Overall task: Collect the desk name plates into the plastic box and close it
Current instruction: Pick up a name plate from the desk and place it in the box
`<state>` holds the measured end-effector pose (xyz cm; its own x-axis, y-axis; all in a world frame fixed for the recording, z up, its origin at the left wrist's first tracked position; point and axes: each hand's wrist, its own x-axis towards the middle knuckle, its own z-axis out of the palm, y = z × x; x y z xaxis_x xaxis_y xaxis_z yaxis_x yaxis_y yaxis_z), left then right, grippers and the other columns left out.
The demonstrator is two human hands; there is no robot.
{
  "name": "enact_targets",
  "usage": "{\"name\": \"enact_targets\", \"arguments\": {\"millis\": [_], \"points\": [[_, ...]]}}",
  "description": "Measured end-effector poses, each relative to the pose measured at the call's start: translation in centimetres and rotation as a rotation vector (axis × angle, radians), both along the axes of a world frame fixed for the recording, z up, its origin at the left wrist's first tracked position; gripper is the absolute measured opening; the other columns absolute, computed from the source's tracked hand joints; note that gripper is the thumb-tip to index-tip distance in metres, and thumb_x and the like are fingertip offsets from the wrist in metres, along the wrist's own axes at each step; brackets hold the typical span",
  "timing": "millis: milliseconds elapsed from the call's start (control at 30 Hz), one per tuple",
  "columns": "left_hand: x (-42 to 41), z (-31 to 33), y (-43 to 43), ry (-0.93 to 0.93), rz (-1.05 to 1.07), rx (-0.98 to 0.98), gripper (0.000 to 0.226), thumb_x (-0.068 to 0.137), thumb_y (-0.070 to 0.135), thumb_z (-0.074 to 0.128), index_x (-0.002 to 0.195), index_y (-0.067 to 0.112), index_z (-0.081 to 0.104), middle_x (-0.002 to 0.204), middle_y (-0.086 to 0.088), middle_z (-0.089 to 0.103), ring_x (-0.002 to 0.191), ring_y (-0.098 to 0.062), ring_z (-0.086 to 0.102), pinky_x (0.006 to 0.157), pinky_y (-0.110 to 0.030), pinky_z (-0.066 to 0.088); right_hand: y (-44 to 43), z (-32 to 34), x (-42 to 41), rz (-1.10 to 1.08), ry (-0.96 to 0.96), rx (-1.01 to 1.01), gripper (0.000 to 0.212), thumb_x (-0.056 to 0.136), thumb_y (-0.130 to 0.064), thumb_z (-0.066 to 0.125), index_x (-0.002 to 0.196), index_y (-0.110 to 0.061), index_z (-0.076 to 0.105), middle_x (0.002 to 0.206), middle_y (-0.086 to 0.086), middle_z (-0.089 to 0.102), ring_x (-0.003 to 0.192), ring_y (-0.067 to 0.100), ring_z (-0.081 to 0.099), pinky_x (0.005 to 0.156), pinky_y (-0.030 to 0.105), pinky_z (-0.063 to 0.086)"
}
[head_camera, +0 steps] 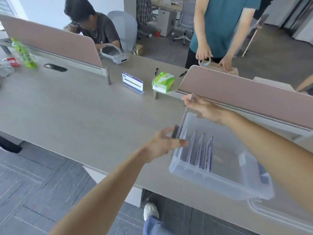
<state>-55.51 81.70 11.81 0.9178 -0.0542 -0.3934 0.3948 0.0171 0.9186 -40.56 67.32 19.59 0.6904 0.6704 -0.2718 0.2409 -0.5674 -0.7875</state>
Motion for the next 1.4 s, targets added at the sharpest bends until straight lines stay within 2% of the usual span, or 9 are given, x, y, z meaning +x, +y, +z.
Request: {"name": "enact_targets", "arguments": {"millis": [167, 300, 433, 533, 667, 1033, 1200, 1267, 1400], "points": [[0.7, 0.7, -7.3, 0.008, -0.123, -0.035, 0.082, 0.084, 0.036, 0.073, 0.151, 0.025, 0.027, 0.126, 0.018, 0.051, 0.107, -0.001, 0.052, 0.085, -0.021, 0.042, -6.5, -0.3, 0.4, -0.169, 0.008, 0.047, 0.039, 0.086, -0.064, 0.052, 0.105, -0.030, 0.056, 0.120, -0.016, 0.056, 0.108, 0.003, 0.051, 0.100, 0.044, 0.043], [3.2, -0.1, -13.3, -0.002, -0.251, 0.097, 0.082, 0.076, 0.064, 0.065, 0.146, 0.035, 0.035, 0.137, 0.018, 0.045, 0.122, -0.007, 0.048, 0.101, -0.033, 0.042, -12.3, -1.4, 2.3, -0.273, -0.014, 0.030, 0.049, 0.069, -0.073, 0.054, 0.085, -0.027, 0.051, 0.105, -0.012, 0.058, 0.102, 0.008, 0.053, 0.088, 0.039, 0.043], [7.7, -1.9, -19.7, -0.040, -0.294, 0.415, 0.061, 0.084, 0.039, 0.055, 0.139, 0.017, 0.039, 0.106, -0.012, 0.066, 0.067, -0.012, 0.056, 0.055, -0.024, 0.042, -18.0, -4.3, 5.8, -0.346, -0.063, -0.016, 0.039, 0.079, -0.062, 0.049, 0.076, -0.024, 0.042, 0.078, -0.006, 0.045, 0.074, 0.017, 0.045, 0.074, 0.038, 0.038], [10.8, -2.6, -24.6, 0.022, -0.253, 0.524, 0.048, 0.087, 0.032, 0.053, 0.132, 0.018, 0.045, 0.105, -0.009, 0.065, 0.084, -0.025, 0.064, 0.055, -0.026, 0.041, -21.4, -7.0, 8.4, -0.400, -0.064, -0.026, 0.038, 0.087, -0.054, 0.046, 0.073, -0.020, 0.037, 0.071, -0.004, 0.041, 0.065, 0.018, 0.040, 0.065, 0.036, 0.032], [14.5, -5.3, -28.5, 0.170, -0.211, 0.567, 0.018, 0.086, 0.013, 0.046, 0.100, 0.017, 0.055, 0.082, 0.002, 0.054, 0.072, -0.024, 0.055, 0.052, -0.023, 0.040, -24.3, -11.3, 11.8, -0.350, -0.014, -0.098, 0.039, 0.088, -0.056, 0.041, 0.070, -0.022, 0.034, 0.069, -0.006, 0.040, 0.066, 0.018, 0.041, 0.063, 0.036, 0.029], [17.1, -13.6, -29.9, 0.560, -0.173, 0.669, 0.016, 0.083, 0.006, 0.042, 0.096, 0.012, 0.047, 0.090, -0.003, 0.053, 0.076, -0.025, 0.058, 0.057, -0.029, 0.047, -22.0, -23.5, 15.9, -0.188, 0.381, -0.150, 0.023, 0.084, -0.052, 0.033, 0.074, -0.033, 0.041, 0.108, 0.000, 0.044, 0.101, 0.018, 0.041, 0.089, 0.036, 0.031], [18.8, -15.3, -29.7, 0.590, -0.126, 0.654, 0.028, 0.080, 0.008, 0.041, 0.105, 0.011, 0.053, 0.104, -0.007, 0.059, 0.087, -0.027, 0.061, 0.062, -0.031, 0.050, -20.1, -26.7, 16.7, -0.323, 0.452, -0.093, 0.049, 0.092, -0.050, 0.030, 0.123, -0.023, 0.057, 0.137, 0.010, 0.048, 0.126, 0.024, 0.043, 0.107, 0.039, 0.029], [19.0, -15.7, -29.5, 0.601, -0.127, 0.647, 0.019, 0.080, 0.007, 0.041, 0.096, 0.012, 0.051, 0.094, -0.004, 0.056, 0.078, -0.026, 0.057, 0.053, -0.027, 0.041, -19.8, -27.8, 17.0, -0.319, 0.479, -0.115, 0.055, 0.101, -0.044, 0.024, 0.146, -0.016, 0.040, 0.156, 0.009, 0.031, 0.144, 0.024, 0.028, 0.117, 0.041, 0.019], [19.2, -16.3, -29.2, 0.629, -0.113, 0.638, 0.036, 0.082, 0.007, 0.042, 0.115, 0.010, 0.053, 0.108, -0.009, 0.060, 0.086, -0.028, 0.060, 0.058, -0.030, 0.044, -19.0, -28.8, 17.0, -0.349, 0.545, -0.097, 0.058, 0.099, -0.052, 0.023, 0.138, -0.018, 0.049, 0.151, 0.007, 0.037, 0.141, 0.022, 0.032, 0.116, 0.040, 0.020]]}}
